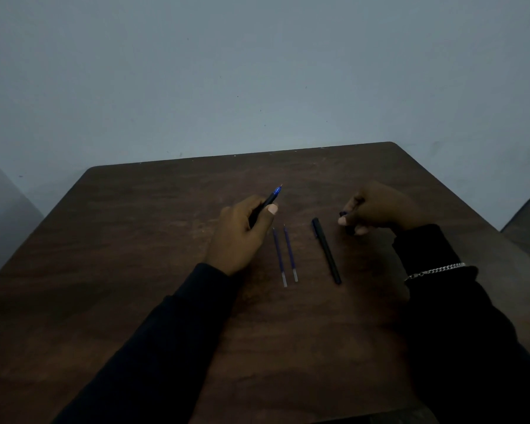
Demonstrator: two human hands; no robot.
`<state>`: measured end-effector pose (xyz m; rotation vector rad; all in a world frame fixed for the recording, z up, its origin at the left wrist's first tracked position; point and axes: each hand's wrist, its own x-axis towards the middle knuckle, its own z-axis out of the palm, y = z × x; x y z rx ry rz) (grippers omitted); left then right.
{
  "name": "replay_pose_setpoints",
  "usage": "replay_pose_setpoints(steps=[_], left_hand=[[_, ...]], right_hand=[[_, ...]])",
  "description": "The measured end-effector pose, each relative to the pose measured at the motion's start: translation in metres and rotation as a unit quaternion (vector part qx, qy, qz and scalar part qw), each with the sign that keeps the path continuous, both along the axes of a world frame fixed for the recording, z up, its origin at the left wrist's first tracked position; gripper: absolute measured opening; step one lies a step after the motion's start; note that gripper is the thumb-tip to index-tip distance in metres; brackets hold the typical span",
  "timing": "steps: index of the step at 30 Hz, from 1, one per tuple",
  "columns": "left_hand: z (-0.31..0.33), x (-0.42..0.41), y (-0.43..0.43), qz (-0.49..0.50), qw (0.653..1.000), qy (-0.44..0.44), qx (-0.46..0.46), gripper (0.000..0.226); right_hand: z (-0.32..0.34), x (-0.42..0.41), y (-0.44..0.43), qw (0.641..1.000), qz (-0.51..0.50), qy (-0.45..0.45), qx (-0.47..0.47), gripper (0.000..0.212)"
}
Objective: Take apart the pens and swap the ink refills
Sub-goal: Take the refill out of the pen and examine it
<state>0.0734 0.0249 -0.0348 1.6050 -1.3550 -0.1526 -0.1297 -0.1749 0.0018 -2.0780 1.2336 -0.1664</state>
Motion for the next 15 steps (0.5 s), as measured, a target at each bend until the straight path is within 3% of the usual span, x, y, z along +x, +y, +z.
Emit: replay_pose_setpoints(steps=[15], left_hand=[[0.003,-0.003,0.001,-0.009,1.0,-0.011,0.005,0.035]], right_hand=[[-0.007,0.012,0.011,0.998,-0.055,-0.004,0.043,0.012]])
